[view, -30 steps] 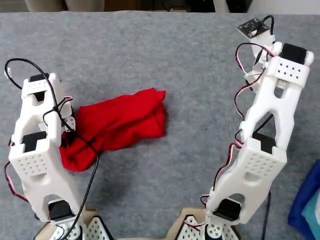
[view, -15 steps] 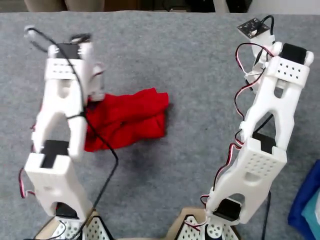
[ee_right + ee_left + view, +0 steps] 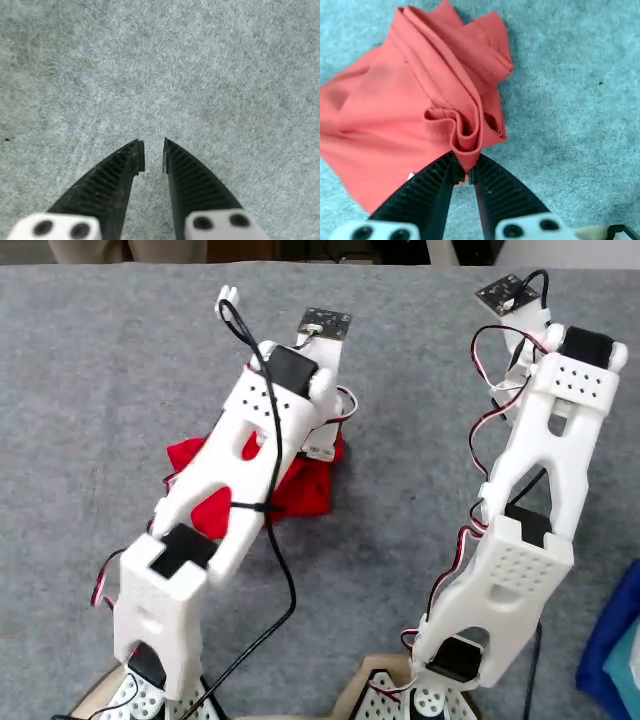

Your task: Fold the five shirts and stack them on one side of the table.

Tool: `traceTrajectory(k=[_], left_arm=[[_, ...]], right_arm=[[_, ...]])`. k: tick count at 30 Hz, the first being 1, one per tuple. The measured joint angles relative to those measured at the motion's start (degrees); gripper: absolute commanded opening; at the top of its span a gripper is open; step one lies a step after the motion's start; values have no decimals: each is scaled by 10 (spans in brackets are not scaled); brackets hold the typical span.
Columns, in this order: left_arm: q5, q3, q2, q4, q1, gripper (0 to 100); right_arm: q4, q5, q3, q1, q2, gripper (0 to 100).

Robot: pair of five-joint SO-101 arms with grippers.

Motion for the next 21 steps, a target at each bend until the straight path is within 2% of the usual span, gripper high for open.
traceTrajectory(k=[3, 7, 9, 14, 17, 21], left_arm=[[-2, -30, 55, -1, 9, 59], [4, -69, 121, -1, 10, 229], [28, -88, 141, 0, 4, 277], [67, -156, 144, 14, -29, 278], [68, -171, 135, 17, -55, 275], [43, -150, 59, 17, -113, 274]], right_arm=[[0, 0, 0, 0, 0, 81], [0, 0, 0, 0, 0, 81], [0, 0, 0, 0, 0, 81], [33, -4, -15, 0, 0, 81], [84, -26, -52, -5, 0, 81], [133, -49, -71, -41, -2, 81]])
